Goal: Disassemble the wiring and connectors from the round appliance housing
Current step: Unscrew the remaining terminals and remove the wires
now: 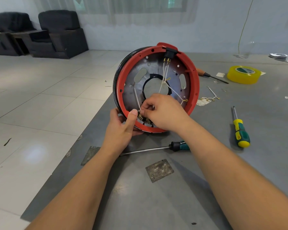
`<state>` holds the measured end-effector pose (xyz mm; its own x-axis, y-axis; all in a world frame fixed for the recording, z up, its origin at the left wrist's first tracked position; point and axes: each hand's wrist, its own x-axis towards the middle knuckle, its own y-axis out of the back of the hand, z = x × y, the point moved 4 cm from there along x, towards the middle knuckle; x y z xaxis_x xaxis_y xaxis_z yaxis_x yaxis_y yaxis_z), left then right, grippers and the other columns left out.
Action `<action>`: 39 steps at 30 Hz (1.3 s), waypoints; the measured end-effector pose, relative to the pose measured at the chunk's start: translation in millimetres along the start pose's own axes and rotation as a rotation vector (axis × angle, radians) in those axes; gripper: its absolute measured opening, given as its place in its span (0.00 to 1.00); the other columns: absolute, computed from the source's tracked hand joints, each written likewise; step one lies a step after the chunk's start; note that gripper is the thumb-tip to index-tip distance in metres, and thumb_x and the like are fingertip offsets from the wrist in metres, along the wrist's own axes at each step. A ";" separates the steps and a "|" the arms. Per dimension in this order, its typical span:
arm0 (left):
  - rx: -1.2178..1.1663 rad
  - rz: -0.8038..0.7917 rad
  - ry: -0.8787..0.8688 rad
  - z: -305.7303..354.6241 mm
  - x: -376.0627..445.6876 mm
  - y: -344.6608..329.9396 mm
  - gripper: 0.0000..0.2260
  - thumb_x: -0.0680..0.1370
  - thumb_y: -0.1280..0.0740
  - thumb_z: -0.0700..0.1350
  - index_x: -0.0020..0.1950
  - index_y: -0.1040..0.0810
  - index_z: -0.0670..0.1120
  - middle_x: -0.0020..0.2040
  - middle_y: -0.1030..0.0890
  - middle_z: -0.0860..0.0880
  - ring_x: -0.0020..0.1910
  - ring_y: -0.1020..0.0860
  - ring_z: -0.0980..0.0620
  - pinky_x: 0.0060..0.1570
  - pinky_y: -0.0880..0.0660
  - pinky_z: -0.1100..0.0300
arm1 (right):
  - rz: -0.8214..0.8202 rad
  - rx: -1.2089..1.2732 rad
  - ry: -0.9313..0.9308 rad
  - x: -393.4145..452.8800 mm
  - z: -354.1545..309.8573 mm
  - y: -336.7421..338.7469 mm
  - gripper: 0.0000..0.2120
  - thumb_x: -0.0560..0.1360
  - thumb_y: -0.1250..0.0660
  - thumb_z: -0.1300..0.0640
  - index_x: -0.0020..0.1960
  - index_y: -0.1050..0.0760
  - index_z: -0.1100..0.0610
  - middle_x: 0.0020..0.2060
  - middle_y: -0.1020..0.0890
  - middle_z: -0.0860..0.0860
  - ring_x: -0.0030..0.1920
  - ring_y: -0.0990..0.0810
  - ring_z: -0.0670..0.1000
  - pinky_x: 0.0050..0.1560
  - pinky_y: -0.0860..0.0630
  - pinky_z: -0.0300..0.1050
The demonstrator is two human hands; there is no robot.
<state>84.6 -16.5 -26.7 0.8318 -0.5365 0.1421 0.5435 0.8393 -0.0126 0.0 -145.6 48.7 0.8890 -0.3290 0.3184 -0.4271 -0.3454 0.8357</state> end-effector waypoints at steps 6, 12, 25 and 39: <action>0.002 -0.002 -0.005 1.0 0.2 -0.3 0.09 0.84 0.33 0.52 0.59 0.31 0.52 0.58 0.21 0.41 0.49 0.12 0.47 0.44 0.14 0.50 | -0.006 -0.002 0.004 -0.5 -0.6 -1.6 0.07 0.78 0.31 0.53 0.42 0.23 0.48 0.39 0.27 0.43 0.44 0.26 0.47 0.45 0.30 0.45; 0.021 0.004 -0.010 -1.2 1.5 0.3 0.11 0.85 0.34 0.52 0.62 0.31 0.49 0.59 0.22 0.41 0.49 0.12 0.46 0.45 0.14 0.48 | 0.044 0.097 0.000 -2.4 0.8 -5.7 0.05 0.78 0.30 0.54 0.45 0.18 0.54 0.44 0.22 0.48 0.45 0.22 0.50 0.49 0.23 0.51; -0.236 0.077 0.180 2.2 3.9 6.0 0.25 0.79 0.27 0.56 0.70 0.30 0.46 0.62 0.16 0.41 0.53 0.12 0.41 0.50 0.14 0.45 | 0.255 0.019 0.095 -62.4 44.4 23.9 0.03 0.78 0.31 0.51 0.48 0.23 0.49 0.43 0.23 0.42 0.43 0.24 0.42 0.47 0.26 0.38; -0.315 -0.005 0.125 13.1 -3.8 9.0 0.39 0.73 0.25 0.62 0.76 0.32 0.43 0.63 0.15 0.42 0.54 0.13 0.40 0.52 0.15 0.50 | -0.027 1.315 -0.481 -42.6 74.4 12.7 0.24 0.77 0.27 0.58 0.70 0.28 0.62 0.54 0.14 0.62 0.54 0.14 0.61 0.53 0.16 0.50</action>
<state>84.9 -5.7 -14.4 0.8259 -0.5635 0.0202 0.5392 0.7788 -0.3204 -55.5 -201.4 12.5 0.8707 -0.4820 -0.0975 -0.4891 -0.8285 -0.2726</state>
